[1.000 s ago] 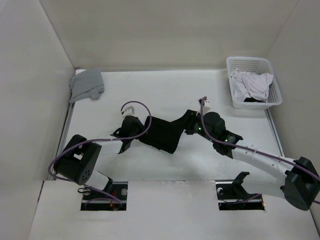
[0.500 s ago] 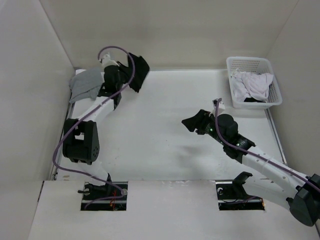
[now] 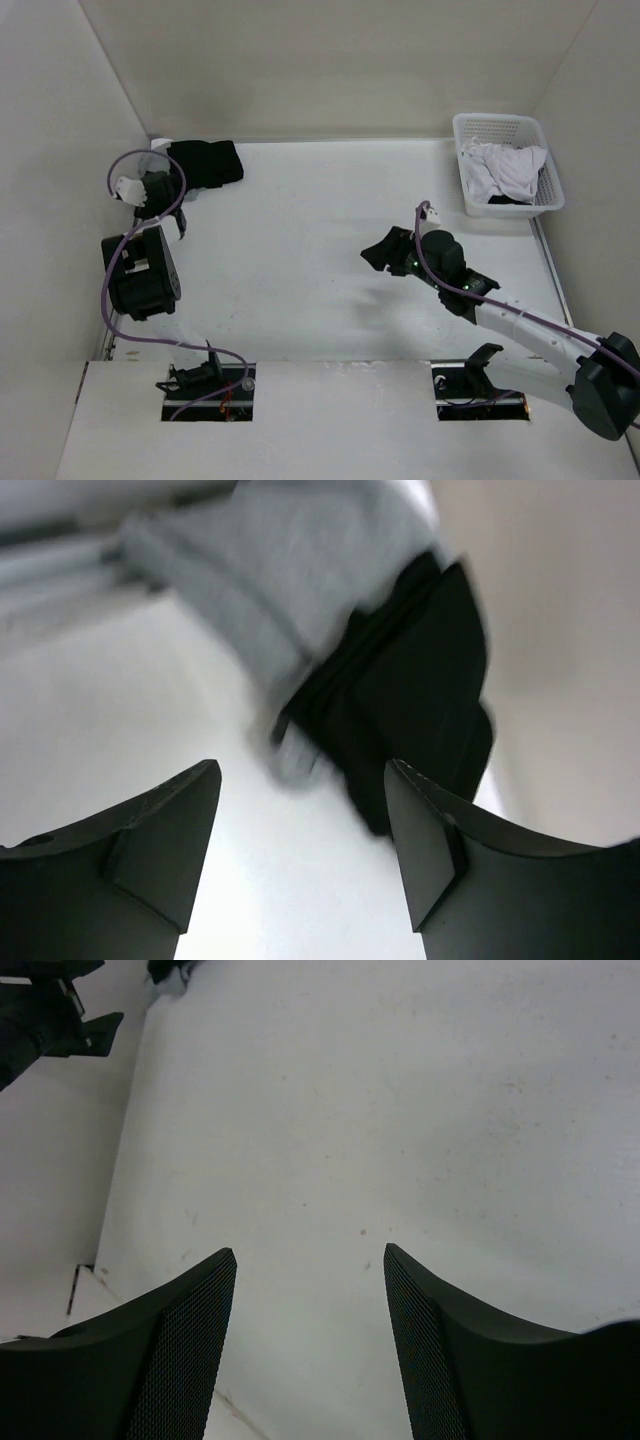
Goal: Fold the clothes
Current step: Neatly place the folded tank top to the corner
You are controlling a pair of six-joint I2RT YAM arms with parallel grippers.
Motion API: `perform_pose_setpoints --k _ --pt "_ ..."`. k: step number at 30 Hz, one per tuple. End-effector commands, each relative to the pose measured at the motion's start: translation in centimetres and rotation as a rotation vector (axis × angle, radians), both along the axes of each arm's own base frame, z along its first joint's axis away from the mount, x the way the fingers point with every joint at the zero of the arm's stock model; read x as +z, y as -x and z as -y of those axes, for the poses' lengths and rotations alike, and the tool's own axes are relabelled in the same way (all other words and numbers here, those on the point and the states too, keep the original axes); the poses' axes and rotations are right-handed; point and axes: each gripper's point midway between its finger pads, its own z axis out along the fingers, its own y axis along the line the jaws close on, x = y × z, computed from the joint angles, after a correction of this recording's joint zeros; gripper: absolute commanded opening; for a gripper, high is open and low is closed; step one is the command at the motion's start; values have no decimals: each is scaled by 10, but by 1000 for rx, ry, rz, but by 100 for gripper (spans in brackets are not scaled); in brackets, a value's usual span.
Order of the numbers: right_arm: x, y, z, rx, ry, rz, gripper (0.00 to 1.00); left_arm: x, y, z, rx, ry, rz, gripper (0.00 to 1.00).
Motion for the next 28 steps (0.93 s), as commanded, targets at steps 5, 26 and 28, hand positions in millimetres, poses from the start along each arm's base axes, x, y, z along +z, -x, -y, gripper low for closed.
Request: perform_pose_setpoints --k 5,26,28 --pt "-1 -2 0 -16 -14 25 61 85 7 125 -153 -70 236 69" --pt "-39 -14 69 -317 68 -1 56 -32 175 474 -1249 -92 -12 70" --pt "-40 -14 69 -321 68 -8 56 -32 179 484 -1280 -85 -9 72"
